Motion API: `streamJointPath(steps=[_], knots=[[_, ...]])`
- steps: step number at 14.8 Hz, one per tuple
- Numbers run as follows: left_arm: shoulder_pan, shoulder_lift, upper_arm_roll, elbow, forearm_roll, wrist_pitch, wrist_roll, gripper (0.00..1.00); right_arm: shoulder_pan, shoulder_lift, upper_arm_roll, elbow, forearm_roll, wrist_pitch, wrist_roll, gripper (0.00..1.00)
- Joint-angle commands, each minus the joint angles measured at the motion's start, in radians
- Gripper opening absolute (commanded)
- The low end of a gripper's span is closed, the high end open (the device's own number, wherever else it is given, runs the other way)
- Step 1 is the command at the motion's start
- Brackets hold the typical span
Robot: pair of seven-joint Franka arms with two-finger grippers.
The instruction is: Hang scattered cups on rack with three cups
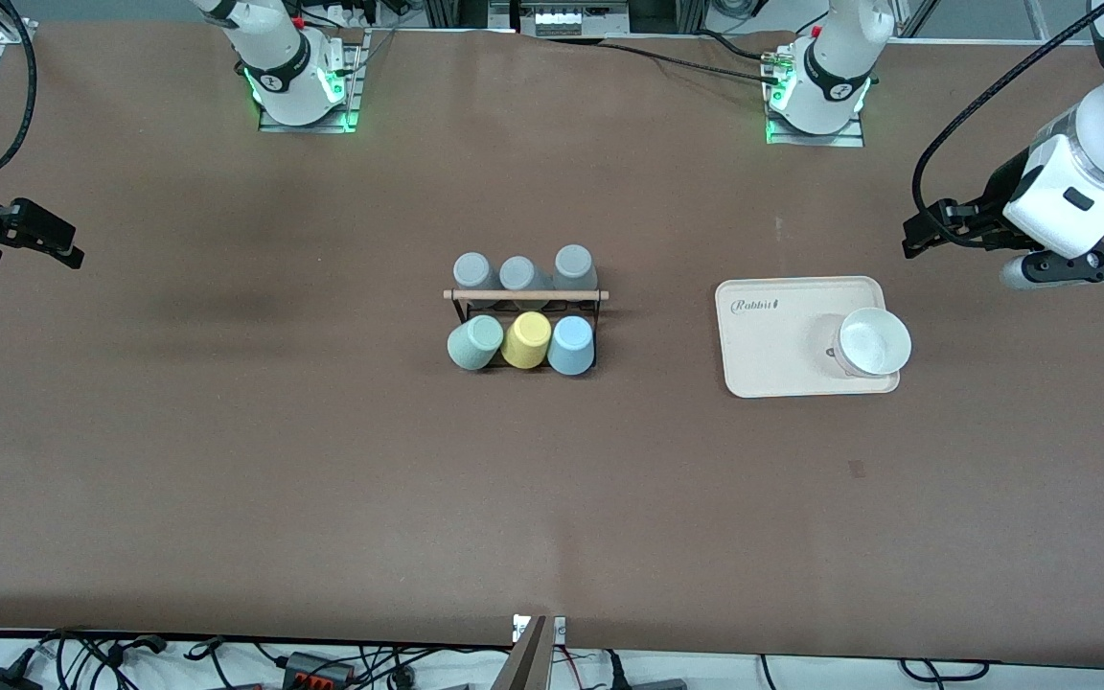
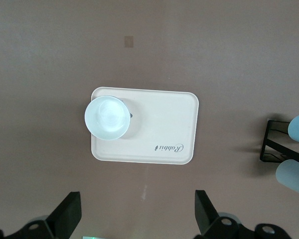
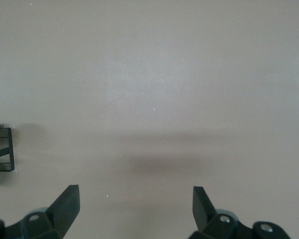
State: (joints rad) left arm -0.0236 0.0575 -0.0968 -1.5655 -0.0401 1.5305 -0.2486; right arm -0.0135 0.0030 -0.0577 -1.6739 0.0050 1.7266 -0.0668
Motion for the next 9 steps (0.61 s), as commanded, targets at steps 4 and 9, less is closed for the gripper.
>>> streamJointPath(steps=[4, 9], knots=[[0.011, -0.018, -0.003, -0.008, -0.001, -0.009, 0.015, 1.0, -0.068, -0.015, 0.073, 0.0, -0.008, 0.004, -0.001, 1.0], [0.011, -0.018, -0.003, -0.008, -0.001, -0.009, 0.015, 1.0, -0.06, -0.018, 0.073, -0.007, -0.013, -0.004, -0.005, 1.0]])
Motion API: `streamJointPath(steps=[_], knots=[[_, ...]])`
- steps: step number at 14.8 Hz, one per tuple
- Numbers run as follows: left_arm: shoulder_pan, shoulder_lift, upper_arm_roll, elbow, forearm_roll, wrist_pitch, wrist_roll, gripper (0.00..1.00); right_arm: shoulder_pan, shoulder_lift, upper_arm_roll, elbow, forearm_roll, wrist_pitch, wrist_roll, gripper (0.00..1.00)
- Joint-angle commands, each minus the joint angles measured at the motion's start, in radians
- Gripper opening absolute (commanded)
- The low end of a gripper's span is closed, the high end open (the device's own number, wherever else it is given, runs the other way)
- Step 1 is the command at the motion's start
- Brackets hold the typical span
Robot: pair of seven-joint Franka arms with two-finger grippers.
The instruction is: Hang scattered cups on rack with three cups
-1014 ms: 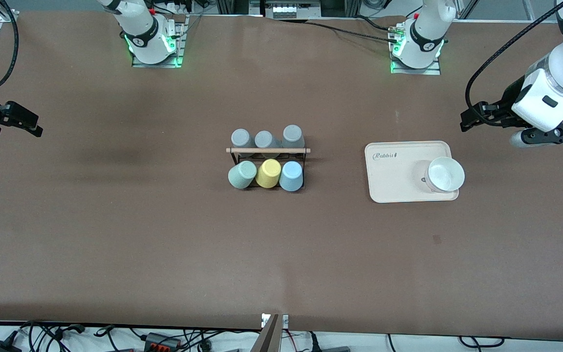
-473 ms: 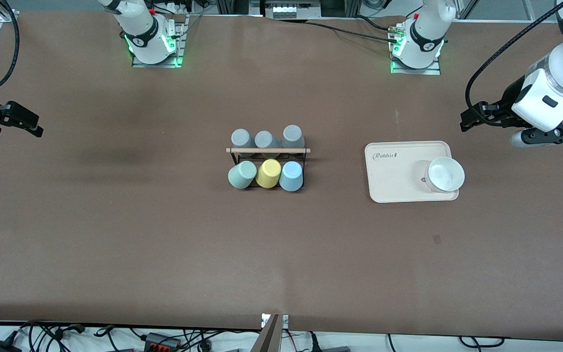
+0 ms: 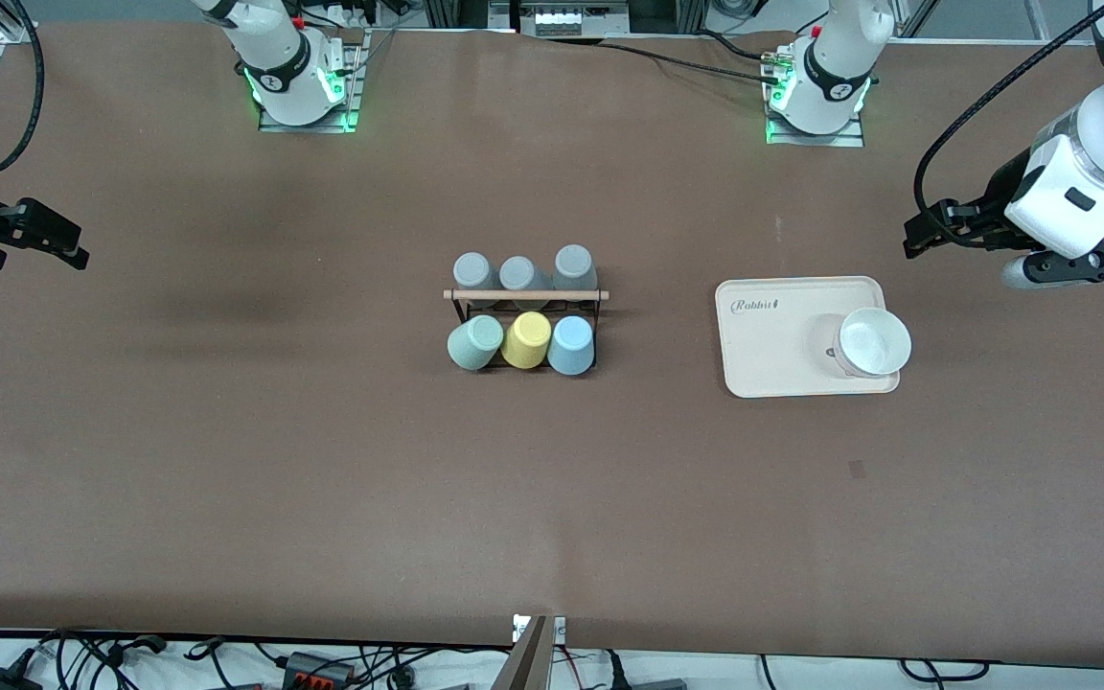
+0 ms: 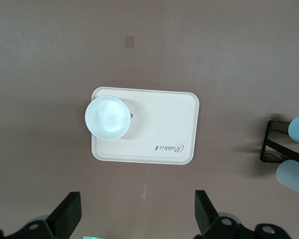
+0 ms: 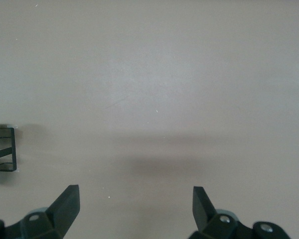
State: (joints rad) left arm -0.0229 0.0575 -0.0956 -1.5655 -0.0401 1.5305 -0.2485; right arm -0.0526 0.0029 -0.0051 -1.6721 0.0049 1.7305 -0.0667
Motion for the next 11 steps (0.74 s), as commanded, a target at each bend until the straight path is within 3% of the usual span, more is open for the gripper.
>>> streamJointPath(steps=[1, 11], knots=[[0.011, -0.018, -0.004, -0.008, -0.001, -0.009, 0.015, 1.0, -0.021, -0.018, 0.02, -0.011, -0.022, -0.008, -0.005, 1.0], [0.011, -0.016, -0.004, -0.008, -0.001, -0.015, 0.015, 1.0, -0.018, -0.02, 0.023, -0.015, -0.039, -0.019, -0.002, 1.0]])
